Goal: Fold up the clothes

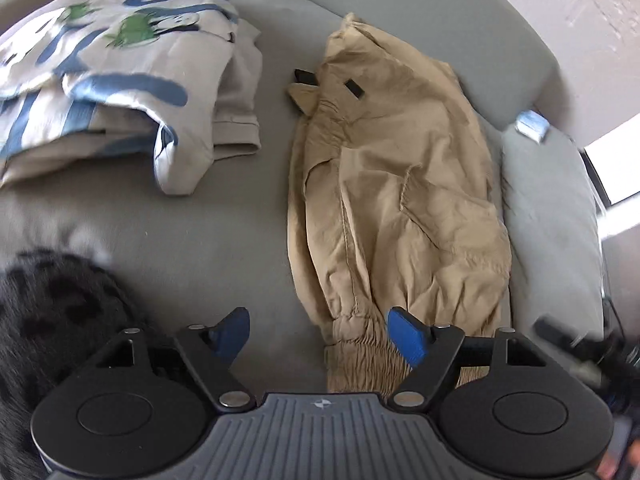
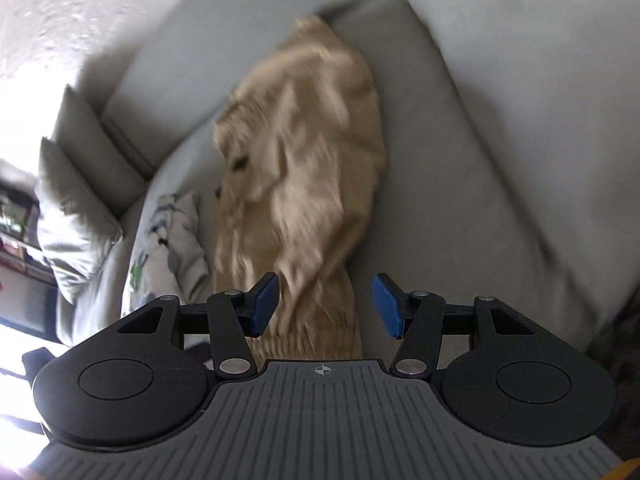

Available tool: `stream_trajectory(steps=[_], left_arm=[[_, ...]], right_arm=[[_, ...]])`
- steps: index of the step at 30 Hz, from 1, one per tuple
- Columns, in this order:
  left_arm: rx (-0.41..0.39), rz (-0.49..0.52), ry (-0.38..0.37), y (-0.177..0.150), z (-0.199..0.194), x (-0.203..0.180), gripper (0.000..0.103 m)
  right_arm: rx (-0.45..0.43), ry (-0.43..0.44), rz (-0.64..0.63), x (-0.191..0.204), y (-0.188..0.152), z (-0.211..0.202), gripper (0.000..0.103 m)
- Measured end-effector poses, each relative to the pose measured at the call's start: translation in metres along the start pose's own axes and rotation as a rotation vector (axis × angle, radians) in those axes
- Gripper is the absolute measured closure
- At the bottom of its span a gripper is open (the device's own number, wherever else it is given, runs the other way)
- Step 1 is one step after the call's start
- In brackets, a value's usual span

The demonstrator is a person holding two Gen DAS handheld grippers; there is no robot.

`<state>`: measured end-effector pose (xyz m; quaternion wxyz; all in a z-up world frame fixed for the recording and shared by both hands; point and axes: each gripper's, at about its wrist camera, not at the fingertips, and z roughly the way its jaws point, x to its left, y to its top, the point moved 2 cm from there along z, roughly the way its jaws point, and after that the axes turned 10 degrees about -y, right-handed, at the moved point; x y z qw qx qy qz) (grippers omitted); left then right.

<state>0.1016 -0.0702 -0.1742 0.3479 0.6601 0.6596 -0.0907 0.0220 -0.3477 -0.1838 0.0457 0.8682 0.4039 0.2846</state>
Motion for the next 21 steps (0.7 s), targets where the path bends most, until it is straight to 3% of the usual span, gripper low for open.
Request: stream_trajectory(steps=[2, 5, 9, 11, 18, 21], left_arm=[[-0.003, -0.054, -0.064, -0.002, 0.001, 0.0, 0.028], [-0.008, -0.087, -0.132, -0.004, 0.0, 0.0, 0.041], [0.01, -0.116, -0.13, -0.01, 0.001, -0.001, 0.058], [0.022, -0.133, -0.133, -0.012, 0.004, 0.0, 0.063], [0.048, -0.154, -0.124, -0.021, 0.014, 0.002, 0.064], [0.028, -0.179, -0.126, -0.02, 0.011, 0.008, 0.079]], right_arm=[[0.027, -0.008, -0.005, -0.004, -0.007, 0.011, 0.042], [0.041, -0.001, -0.004, -0.01, -0.019, 0.013, 0.042], [0.03, 0.034, 0.011, -0.014, -0.021, 0.012, 0.042], [0.027, 0.038, 0.011, -0.015, -0.022, 0.008, 0.042], [0.056, 0.006, -0.001, -0.017, -0.034, 0.01, 0.042], [0.063, -0.004, 0.0, -0.021, -0.037, 0.012, 0.042]])
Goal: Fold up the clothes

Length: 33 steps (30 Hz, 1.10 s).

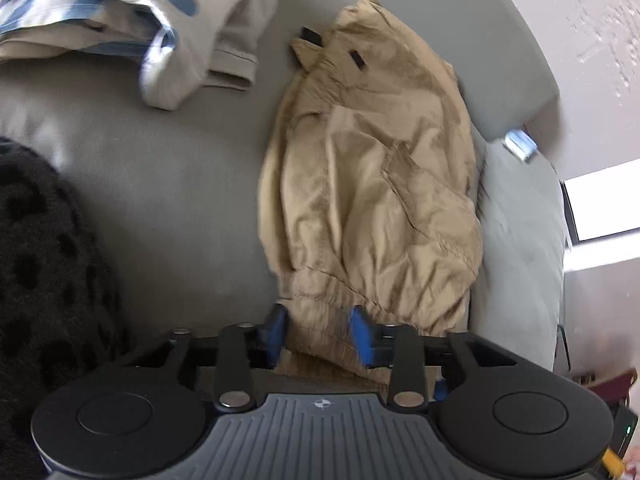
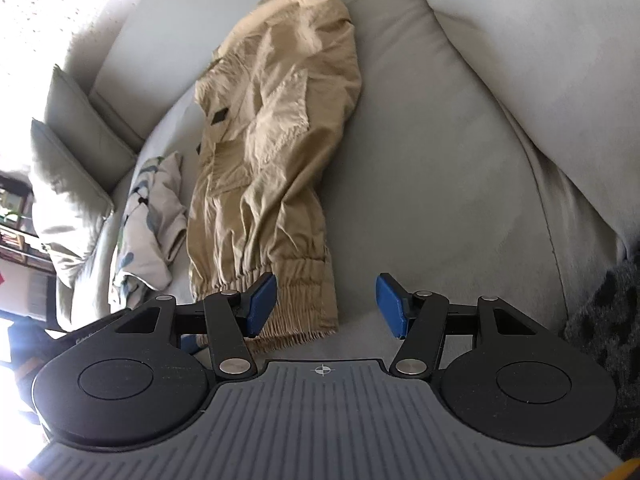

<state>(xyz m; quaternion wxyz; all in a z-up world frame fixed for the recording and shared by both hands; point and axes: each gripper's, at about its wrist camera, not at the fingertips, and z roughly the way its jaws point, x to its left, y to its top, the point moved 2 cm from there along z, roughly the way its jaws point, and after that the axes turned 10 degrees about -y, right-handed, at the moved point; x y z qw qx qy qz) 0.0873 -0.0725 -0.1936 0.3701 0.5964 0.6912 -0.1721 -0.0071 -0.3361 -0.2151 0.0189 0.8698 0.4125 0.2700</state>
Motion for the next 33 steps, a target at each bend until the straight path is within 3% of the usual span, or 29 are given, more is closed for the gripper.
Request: stream_trajectory(steps=[3, 5, 13, 18, 22, 25, 27, 28, 30, 32, 33], left_arm=[[-0.016, -0.011, -0.024, 0.001, -0.006, 0.002, 0.092], [-0.026, -0.009, -0.043, 0.002, -0.009, -0.001, 0.096], [-0.05, -0.113, -0.214, -0.005, -0.026, -0.014, 0.098], [-0.052, -0.106, -0.148, -0.022, -0.031, -0.006, 0.098], [-0.004, -0.147, -0.075, -0.025, -0.015, 0.014, 0.097], [0.021, -0.1, -0.034, -0.023, -0.014, 0.007, 0.079], [-0.025, -0.022, -0.015, -0.019, -0.025, -0.005, 0.06], [-0.053, 0.017, -0.012, -0.017, -0.031, -0.011, 0.059], [-0.13, 0.09, -0.04, -0.01, -0.044, -0.025, 0.058], [-0.182, 0.142, -0.082, 0.002, -0.045, -0.039, 0.058], [-0.197, 0.165, -0.091, 0.007, -0.04, -0.044, 0.058]], right_arm=[[-0.008, -0.008, 0.002, -0.003, -0.001, -0.002, 0.042], [-0.014, -0.013, 0.003, -0.003, -0.002, -0.003, 0.042], [-0.029, -0.014, 0.002, -0.005, -0.007, -0.01, 0.042], [-0.054, -0.013, 0.01, -0.008, -0.008, -0.018, 0.042], [-0.049, -0.016, 0.003, -0.007, -0.008, -0.017, 0.042], [-0.051, -0.014, 0.001, -0.008, -0.006, -0.019, 0.039], [-0.065, -0.013, -0.003, -0.008, -0.003, -0.022, 0.038], [-0.079, -0.013, -0.007, -0.008, -0.001, -0.024, 0.039], [-0.131, -0.032, -0.034, -0.003, 0.005, -0.03, 0.046], [-0.187, -0.058, -0.084, 0.008, 0.013, -0.032, 0.086], [-0.21, -0.069, -0.112, 0.015, 0.018, -0.031, 0.09]])
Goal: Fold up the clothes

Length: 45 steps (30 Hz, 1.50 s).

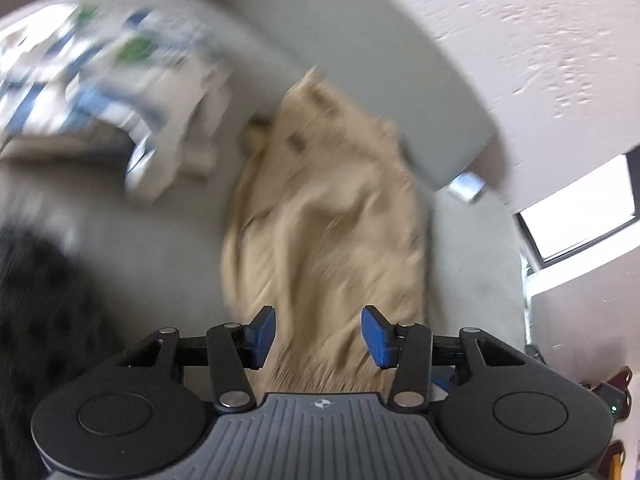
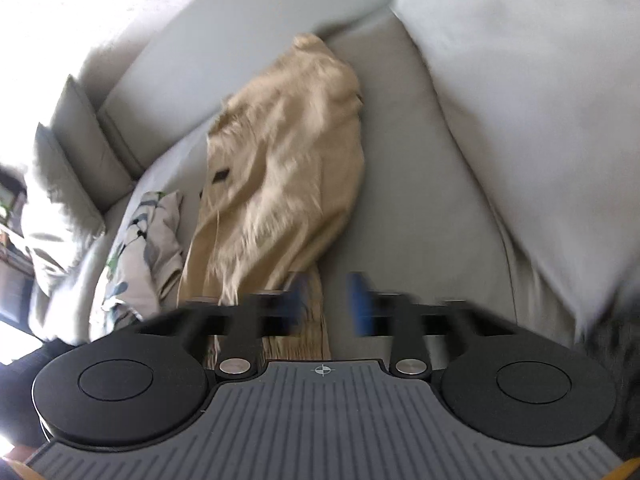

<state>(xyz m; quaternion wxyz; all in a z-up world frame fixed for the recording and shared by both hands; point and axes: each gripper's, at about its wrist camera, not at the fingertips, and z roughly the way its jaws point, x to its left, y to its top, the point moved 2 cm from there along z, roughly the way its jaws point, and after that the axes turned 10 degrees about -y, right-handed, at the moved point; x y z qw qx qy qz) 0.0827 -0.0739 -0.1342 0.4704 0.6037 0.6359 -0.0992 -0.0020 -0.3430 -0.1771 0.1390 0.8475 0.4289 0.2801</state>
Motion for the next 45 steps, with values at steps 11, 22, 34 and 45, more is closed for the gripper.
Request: stream_trajectory(steps=[11, 22, 34, 45], left_arm=[[0.068, 0.02, 0.242, 0.038, 0.114, 0.052, 0.094], [0.152, 0.193, -0.144, 0.034, 0.109, -0.031, 0.059], [0.34, 0.256, -0.167, 0.007, 0.177, -0.01, 0.091], [0.367, 0.32, -0.113, 0.014, 0.183, -0.018, 0.094]], right_arm=[[-0.016, -0.152, -0.247, 0.057, 0.048, 0.098, 0.073], [-0.034, 0.013, 0.03, -0.01, 0.131, 0.078, 0.048], [0.024, 0.119, 0.184, -0.027, 0.258, 0.218, 0.047], [0.097, 0.253, 0.048, 0.014, 0.307, 0.292, 0.101]])
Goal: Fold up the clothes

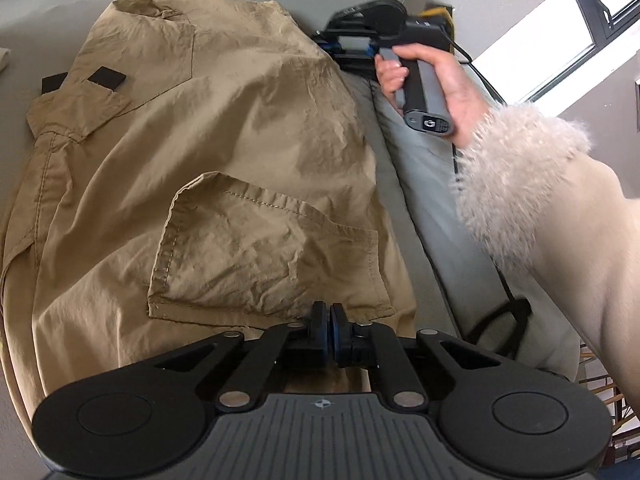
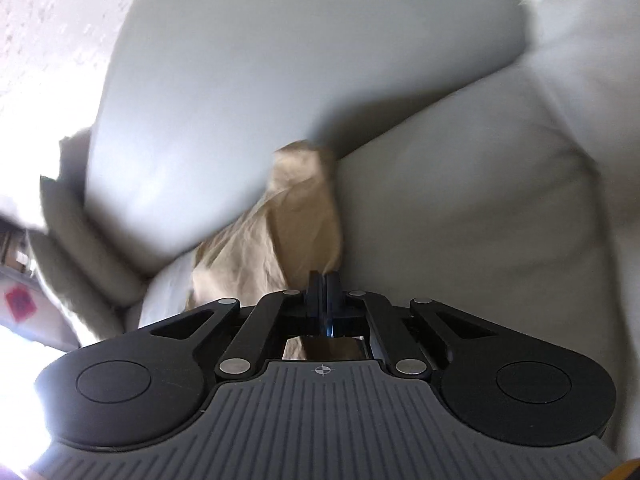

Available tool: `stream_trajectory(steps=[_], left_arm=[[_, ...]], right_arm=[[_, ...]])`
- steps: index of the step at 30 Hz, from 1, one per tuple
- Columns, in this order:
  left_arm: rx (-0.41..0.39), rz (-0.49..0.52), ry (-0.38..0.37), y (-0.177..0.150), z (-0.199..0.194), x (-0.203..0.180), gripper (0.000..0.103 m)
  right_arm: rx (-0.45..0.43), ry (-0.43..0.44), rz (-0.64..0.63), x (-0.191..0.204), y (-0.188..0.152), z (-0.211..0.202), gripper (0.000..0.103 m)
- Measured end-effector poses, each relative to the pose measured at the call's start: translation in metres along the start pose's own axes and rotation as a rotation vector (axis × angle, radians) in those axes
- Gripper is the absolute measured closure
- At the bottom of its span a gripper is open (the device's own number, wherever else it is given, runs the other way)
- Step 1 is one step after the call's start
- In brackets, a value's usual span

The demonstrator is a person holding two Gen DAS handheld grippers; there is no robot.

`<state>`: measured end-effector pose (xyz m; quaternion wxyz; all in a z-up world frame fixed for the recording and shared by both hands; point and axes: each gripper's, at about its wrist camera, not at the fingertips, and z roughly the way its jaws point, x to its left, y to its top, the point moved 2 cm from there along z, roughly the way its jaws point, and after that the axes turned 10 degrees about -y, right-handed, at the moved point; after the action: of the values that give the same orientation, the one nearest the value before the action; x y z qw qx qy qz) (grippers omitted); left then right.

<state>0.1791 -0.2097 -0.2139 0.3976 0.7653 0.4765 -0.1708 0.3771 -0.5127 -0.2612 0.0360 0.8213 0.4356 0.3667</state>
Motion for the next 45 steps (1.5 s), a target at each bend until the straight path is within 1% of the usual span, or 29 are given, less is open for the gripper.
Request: stream_trajectory(steps=[2, 3, 4, 6, 7, 9, 10, 11, 13, 14, 15, 16, 17, 18, 19, 20, 23, 26, 28, 29, 30, 31, 32, 34, 36, 37, 39, 42, 45], left_arm=[[0.001, 0.012, 0.005, 0.0, 0.0, -0.002, 0.094], [0.003, 0.016, 0.006, -0.001, 0.002, -0.004, 0.094], [0.004, 0.019, 0.007, -0.002, 0.003, -0.004, 0.094], [0.001, 0.016, 0.004, -0.008, -0.005, -0.008, 0.094], [0.0, 0.017, 0.004, -0.012, -0.01, -0.012, 0.094], [-0.005, 0.036, 0.017, -0.013, -0.011, -0.019, 0.094], [-0.008, 0.044, 0.023, -0.013, -0.013, -0.023, 0.094], [-0.015, 0.048, 0.024, -0.012, -0.017, -0.028, 0.092], [-0.041, 0.048, 0.025, -0.01, -0.031, -0.036, 0.071], [-0.065, 0.059, 0.04, -0.009, -0.043, -0.042, 0.055], [-0.089, 0.073, 0.056, -0.009, -0.055, -0.047, 0.052], [-0.114, 0.089, 0.075, -0.009, -0.07, -0.051, 0.051], [-0.14, 0.096, 0.1, -0.011, -0.085, -0.054, 0.047], [-0.164, 0.089, 0.128, -0.014, -0.098, -0.054, 0.035], [-0.187, 0.082, 0.157, -0.017, -0.111, -0.054, 0.03], [-0.207, 0.082, 0.186, -0.02, -0.125, -0.053, 0.028], [-0.258, 0.073, 0.256, -0.028, -0.165, -0.05, 0.028], [-0.276, 0.03, 0.273, -0.035, -0.193, -0.044, 0.024], [-0.266, 0.024, 0.292, -0.039, -0.201, -0.044, 0.019], [-0.263, 0.026, 0.305, -0.042, -0.203, -0.044, 0.012], [-0.266, 0.042, 0.327, -0.045, -0.2, -0.044, 0.009], [-0.268, 0.046, 0.349, -0.048, -0.194, -0.043, 0.009], [-0.264, 0.032, 0.359, -0.051, -0.187, -0.04, 0.009], [-0.252, 0.0, 0.373, -0.057, -0.172, -0.033, 0.01], [-0.204, -0.056, 0.358, -0.059, -0.151, -0.019, 0.012], [-0.171, -0.097, 0.352, -0.06, -0.14, -0.011, 0.013], [-0.113, -0.168, 0.331, -0.066, -0.126, 0.001, 0.017], [-0.059, -0.276, 0.274, -0.072, -0.115, 0.017, 0.021], [-0.05, -0.362, 0.207, -0.076, -0.111, 0.03, 0.022]], right_arm=[[-0.057, -0.012, -0.077, 0.014, 0.003, -0.001, 0.103], [-0.101, -0.051, -0.07, 0.016, 0.006, -0.002, 0.103], [-0.137, -0.106, -0.058, 0.016, 0.009, -0.001, 0.103], [-0.184, -0.273, -0.039, 0.016, 0.015, 0.001, 0.103], [-0.193, -0.295, -0.03, 0.016, 0.016, -0.002, 0.094], [-0.202, -0.294, -0.003, 0.022, 0.012, -0.021, 0.078], [-0.209, -0.292, 0.006, 0.026, 0.008, -0.033, 0.063], [-0.225, -0.285, -0.013, 0.034, 0.002, -0.049, 0.059], [-0.254, -0.29, -0.065, 0.051, -0.014, -0.087, 0.059], [-0.266, -0.288, -0.09, 0.06, -0.023, -0.108, 0.059], [-0.276, -0.284, -0.113, 0.068, -0.032, -0.128, 0.059], [-0.269, -0.267, -0.12, 0.075, -0.046, -0.147, 0.058], [-0.263, -0.25, -0.127, 0.082, -0.061, -0.166, 0.056], [-0.255, -0.233, -0.134, 0.089, -0.076, -0.185, 0.054], [-0.236, -0.214, -0.138, 0.093, -0.094, -0.201, 0.053], [-0.217, -0.194, -0.142, 0.096, -0.111, -0.217, 0.051], [-0.145, -0.162, -0.136, 0.106, -0.163, -0.244, 0.05], [-0.067, -0.139, -0.13, 0.103, -0.215, -0.27, 0.049], [-0.042, -0.116, -0.111, 0.101, -0.24, -0.282, 0.048], [-0.034, -0.107, -0.103, 0.098, -0.254, -0.289, 0.042], [-0.008, -0.132, -0.105, 0.094, -0.267, -0.287, 0.038], [0.017, -0.158, -0.107, 0.09, -0.279, -0.285, 0.028], [0.043, -0.184, -0.108, 0.087, -0.292, -0.283, 0.023], [0.098, -0.215, -0.078, 0.073, -0.311, -0.273, 0.023], [0.157, -0.227, -0.018, 0.056, -0.327, -0.257, 0.024], [0.174, -0.216, 0.022, 0.046, -0.334, -0.251, 0.024], [0.175, -0.175, 0.082, 0.03, -0.341, -0.241, 0.025], [0.175, -0.137, 0.133, 0.011, -0.349, -0.234, 0.027], [0.165, -0.077, 0.158, 0.001, -0.352, -0.234, 0.027]])
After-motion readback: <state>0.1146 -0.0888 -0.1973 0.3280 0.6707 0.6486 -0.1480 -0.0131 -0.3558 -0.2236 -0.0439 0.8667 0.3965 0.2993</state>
